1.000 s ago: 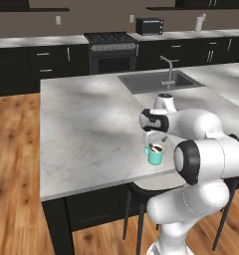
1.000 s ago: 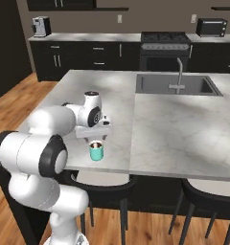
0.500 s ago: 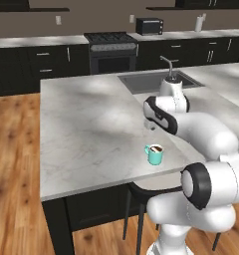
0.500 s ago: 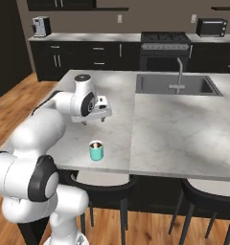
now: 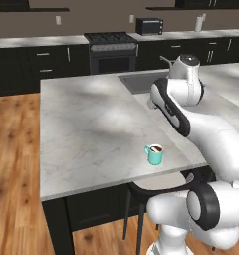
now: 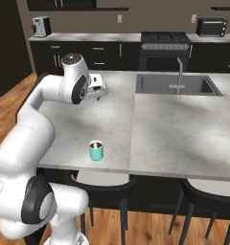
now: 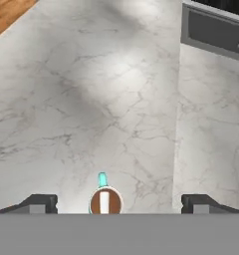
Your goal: Pick up the marshmallow and place it in the cup of hot chocolate on the dining counter.
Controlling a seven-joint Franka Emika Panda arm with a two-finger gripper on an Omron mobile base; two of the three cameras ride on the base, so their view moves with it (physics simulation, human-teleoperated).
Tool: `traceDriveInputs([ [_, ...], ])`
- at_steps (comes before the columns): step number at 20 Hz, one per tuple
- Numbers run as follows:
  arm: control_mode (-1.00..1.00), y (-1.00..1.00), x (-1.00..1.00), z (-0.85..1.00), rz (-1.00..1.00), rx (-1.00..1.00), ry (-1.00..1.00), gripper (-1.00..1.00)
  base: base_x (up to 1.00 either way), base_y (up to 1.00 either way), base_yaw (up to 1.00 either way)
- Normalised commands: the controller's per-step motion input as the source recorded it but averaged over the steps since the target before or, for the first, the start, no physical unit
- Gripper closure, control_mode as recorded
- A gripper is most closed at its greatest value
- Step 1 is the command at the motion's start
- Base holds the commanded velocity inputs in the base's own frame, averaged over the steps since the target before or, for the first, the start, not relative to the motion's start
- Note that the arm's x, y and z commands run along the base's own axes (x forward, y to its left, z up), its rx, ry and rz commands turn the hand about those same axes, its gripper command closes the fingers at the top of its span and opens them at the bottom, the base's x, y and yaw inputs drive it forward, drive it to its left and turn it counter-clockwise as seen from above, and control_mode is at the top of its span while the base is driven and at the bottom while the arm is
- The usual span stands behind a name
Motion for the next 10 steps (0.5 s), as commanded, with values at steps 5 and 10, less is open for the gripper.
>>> traceDriveInputs([
  [5, -1.00, 0.14, -0.98, 0.30, 0.00, 0.00, -0.38, -1.00, 0.00, 0.00, 0.00],
  [10, -1.00, 0.08, -1.00, 0.33, 0.00, 0.01, -0.33, -1.00, 0.00, 0.00, 0.00],
])
